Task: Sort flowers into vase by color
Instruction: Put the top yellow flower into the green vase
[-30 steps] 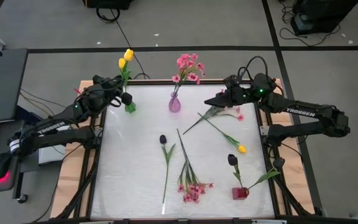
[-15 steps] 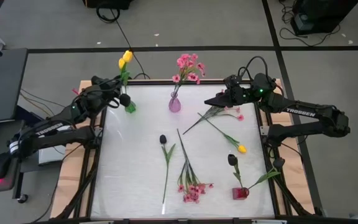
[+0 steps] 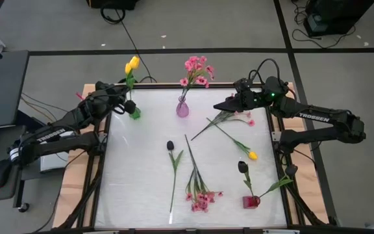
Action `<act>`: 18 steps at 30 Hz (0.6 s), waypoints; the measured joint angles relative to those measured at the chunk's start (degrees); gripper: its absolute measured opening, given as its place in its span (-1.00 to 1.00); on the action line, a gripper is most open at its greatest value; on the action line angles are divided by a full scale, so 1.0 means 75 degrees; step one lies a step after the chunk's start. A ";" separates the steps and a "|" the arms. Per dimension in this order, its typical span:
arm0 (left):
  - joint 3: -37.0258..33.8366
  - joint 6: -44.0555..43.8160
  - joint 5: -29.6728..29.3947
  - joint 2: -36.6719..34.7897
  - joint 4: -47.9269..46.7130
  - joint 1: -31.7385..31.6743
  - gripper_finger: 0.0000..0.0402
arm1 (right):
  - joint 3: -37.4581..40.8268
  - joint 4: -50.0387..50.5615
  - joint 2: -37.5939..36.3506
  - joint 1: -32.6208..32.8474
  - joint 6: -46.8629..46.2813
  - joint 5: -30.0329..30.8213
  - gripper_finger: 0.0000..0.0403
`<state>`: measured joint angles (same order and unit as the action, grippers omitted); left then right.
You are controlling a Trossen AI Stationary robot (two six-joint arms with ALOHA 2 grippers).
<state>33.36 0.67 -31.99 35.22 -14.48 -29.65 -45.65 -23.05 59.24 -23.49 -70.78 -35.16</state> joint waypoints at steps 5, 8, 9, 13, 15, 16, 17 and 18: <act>0.0000 -0.0009 0.0000 0.0000 -0.0047 0.0000 -0.89 | 0.0000 0.0001 0.0000 0.0000 -0.0003 -0.0003 0.28; 0.0000 -0.0009 0.0000 0.0000 -0.0053 0.0000 -0.85 | 0.0000 0.0002 0.0000 0.0000 -0.0003 -0.0003 0.28; 0.0000 -0.0009 0.0000 0.0000 -0.0058 0.0000 -0.83 | 0.0000 0.0001 0.0000 0.0000 -0.0002 -0.0003 0.28; 0.0000 -0.0009 0.0000 0.0000 -0.0058 0.0000 -0.78 | 0.0003 0.0000 0.0000 0.0000 -0.0003 -0.0003 0.28; 0.0000 -0.0012 0.0000 0.0000 -0.0056 0.0000 -0.76 | 0.0001 0.0003 0.0000 0.0000 -0.0003 -0.0003 0.28; 0.0000 -0.0012 0.0000 0.0000 -0.0056 0.0000 -0.75 | 0.0001 0.0001 0.0000 0.0000 -0.0003 -0.0003 0.28; 0.0000 -0.0012 0.0000 0.0000 -0.0056 0.0000 -0.74 | 0.0001 0.0000 0.0000 0.0000 -0.0003 -0.0003 0.28; 0.0000 -0.0012 0.0000 0.0000 -0.0056 0.0000 -0.74 | 0.0000 0.0001 0.0000 0.0000 -0.0003 -0.0003 0.28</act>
<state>33.36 0.58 -31.99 35.22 -14.90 -29.65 -45.65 -23.04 59.24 -23.49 -70.81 -35.18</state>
